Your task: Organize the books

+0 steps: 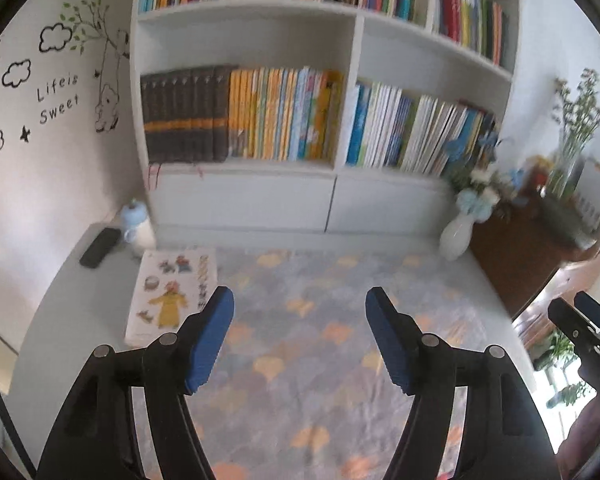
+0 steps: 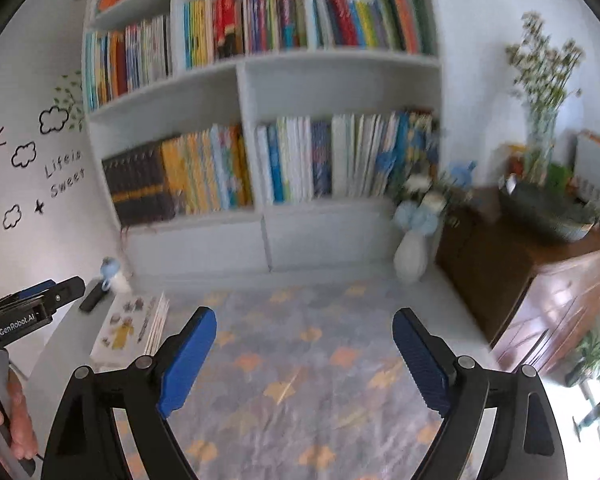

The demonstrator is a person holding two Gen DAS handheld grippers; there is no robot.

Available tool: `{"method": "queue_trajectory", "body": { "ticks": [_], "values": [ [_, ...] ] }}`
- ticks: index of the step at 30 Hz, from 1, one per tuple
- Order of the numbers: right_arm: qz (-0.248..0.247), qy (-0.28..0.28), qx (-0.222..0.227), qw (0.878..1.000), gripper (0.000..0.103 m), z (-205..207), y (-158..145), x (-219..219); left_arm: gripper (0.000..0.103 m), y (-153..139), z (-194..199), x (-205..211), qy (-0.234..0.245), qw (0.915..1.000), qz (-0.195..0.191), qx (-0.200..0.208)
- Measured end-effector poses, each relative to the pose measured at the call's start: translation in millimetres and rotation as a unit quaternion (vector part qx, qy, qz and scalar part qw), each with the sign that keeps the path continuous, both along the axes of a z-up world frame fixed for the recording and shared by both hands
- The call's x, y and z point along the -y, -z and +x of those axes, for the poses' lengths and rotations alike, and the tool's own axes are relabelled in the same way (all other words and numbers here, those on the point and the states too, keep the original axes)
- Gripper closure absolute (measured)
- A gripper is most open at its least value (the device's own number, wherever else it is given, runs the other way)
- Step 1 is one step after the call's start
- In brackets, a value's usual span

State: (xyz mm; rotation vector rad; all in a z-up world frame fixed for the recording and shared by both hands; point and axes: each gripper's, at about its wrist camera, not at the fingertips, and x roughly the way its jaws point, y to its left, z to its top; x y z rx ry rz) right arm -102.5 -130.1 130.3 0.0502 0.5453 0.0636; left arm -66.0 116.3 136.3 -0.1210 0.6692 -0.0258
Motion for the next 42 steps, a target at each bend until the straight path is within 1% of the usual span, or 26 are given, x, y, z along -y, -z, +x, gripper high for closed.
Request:
{"method": "queue_trajectory", "body": {
  "ticks": [2, 4, 6, 7, 8, 9, 10, 11, 12, 14, 15, 16, 17, 19, 21, 22, 25, 27, 31, 36, 39, 41, 42],
  "values": [
    [-0.001, -0.004, -0.021, 1.0, 0.015, 6.7, 12.6, -6.7, 0.036, 10.0, 2.3, -8.0, -0.004, 0.9999, 0.005, -0.014],
    [-0.001, -0.014, -0.035, 0.999, 0.015, 13.2, 21.8, -12.7, 0.036, 21.0, 4.9, -16.5, -0.007, 0.9993, 0.02, -0.03],
    [-0.004, -0.03, -0.038, 0.999, 0.015, 19.7, 29.8, -17.0, 0.035, 35.0, 7.5, -31.2, -0.011, 0.9981, 0.033, -0.051],
    [-0.007, -0.035, -0.039, 0.999, 0.015, 21.9, 33.8, -18.5, 0.035, 40.2, 8.3, -37.3, -0.01, 0.9977, 0.032, -0.058],
    [-0.013, -0.038, -0.04, 0.998, 0.015, 24.5, 40.8, -19.8, 0.035, 46.8, 8.8, -45.9, -0.015, 0.9971, 0.032, -0.068],
    [-0.016, -0.037, -0.043, 0.998, 0.015, 26.0, 44.6, -20.7, 0.035, 52.4, 9.1, -53.8, -0.027, 0.996, 0.042, -0.074],
    [-0.015, -0.038, -0.048, 0.998, 0.015, 28.4, 51.3, -20.8, 0.035, 56.4, 8.9, -60.0, -0.039, 0.9946, 0.058, -0.076],
    [-0.013, -0.039, -0.054, 0.998, 0.015, 31.2, 55.6, -20.7, 0.035, 58.5, 7.9, -62.4, -0.043, 0.9939, 0.065, -0.078],
    [-0.013, -0.037, -0.061, 0.997, 0.015, 34.6, 60.5, -21.4, 0.035, 59.9, 7.7, -66.4, -0.045, 0.9935, 0.068, -0.079],
    [-0.014, -0.033, -0.069, 0.997, 0.015, 37.5, 67.8, -23.4, 0.035, 59.3, 7.3, -70.1, -0.041, 0.9945, 0.06, -0.075],
    [-0.014, -0.031, -0.068, 0.997, 0.015, 38.0, 69.4, -24.7, 0.03, 58.7, 7.7, -70.5, -0.04, 0.9948, 0.059, -0.073],
    [-0.015, -0.03, -0.067, 0.997, 0.015, 37.8, 69.4, -25.6, 0.022, 57.7, 8.4, -70.3, -0.041, 0.9949, 0.063, -0.067],
    [-0.017, -0.028, -0.065, 0.997, 0.015, 37.3, 69.2, -26.9, 0.018, 56.5, 9.7, -69.8, -0.046, 0.9947, 0.074, -0.056],
    [-0.018, -0.021, -0.062, 0.998, 0.015, 36.4, 67.6, -28.3, 0.005, 55.4, 9.4, -68.2, -0.061, 0.9924, 0.1, -0.035],
    [-0.016, -0.013, -0.061, 0.998, 0.015, 34.2, 66.8, -29.6, 0.002, 55.6, 11.0, -67.9, -0.068, 0.9898, 0.123, -0.026],
    [-0.016, -0.009, -0.061, 0.998, 0.015, 33.2, 66.9, -30.9, 0.002, 57.2, 13.5, -68.9, -0.064, 0.9897, 0.125, -0.028],
    [-0.018, 0.001, -0.063, 0.998, 0.015, 28.9, 70.0, -35.1, 0.002, 65.4, 20.2, -73.5, -0.032, 0.9929, 0.104, -0.049],
    [-0.016, 0.007, -0.065, 0.998, 0.015, 26.5, 73.5, -37.9, 0.002, 72.4, 25.6, -77.0, -0.016, 0.9934, 0.092, -0.067],
    [-0.011, 0.019, -0.074, 0.997, 0.015, 21.8, 81.0, -42.2, 0.002, 80.7, 31.6, -79.6, -0.004, 0.9928, 0.09, -0.079],
    [-0.009, 0.031, -0.082, 0.996, 0.015, 18.8, 85.0, -46.0, 0.002, 86.4, 33.9, -80.9, 0.009, 0.9942, 0.073, -0.078],
    [-0.01, 0.031, -0.088, 0.996, 0.015, 19.4, 86.8, -48.1, 0.002, 96.3, 41.0, -82.5, 0.019, 0.993, 0.056, -0.102],
    [-0.015, 0.034, -0.089, 0.995, 0.015, 18.4, 87.7, -50.7, 0.002, 102.8, 47.9, -83.9, 0.013, 0.9912, 0.052, -0.121],
    [-0.018, 0.036, -0.09, 0.995, 0.015, 18.0, 87.9, -51.5, 0.002, 104.2, 48.8, -83.8, 0.012, 0.9909, 0.054, -0.123]
  ]
}}
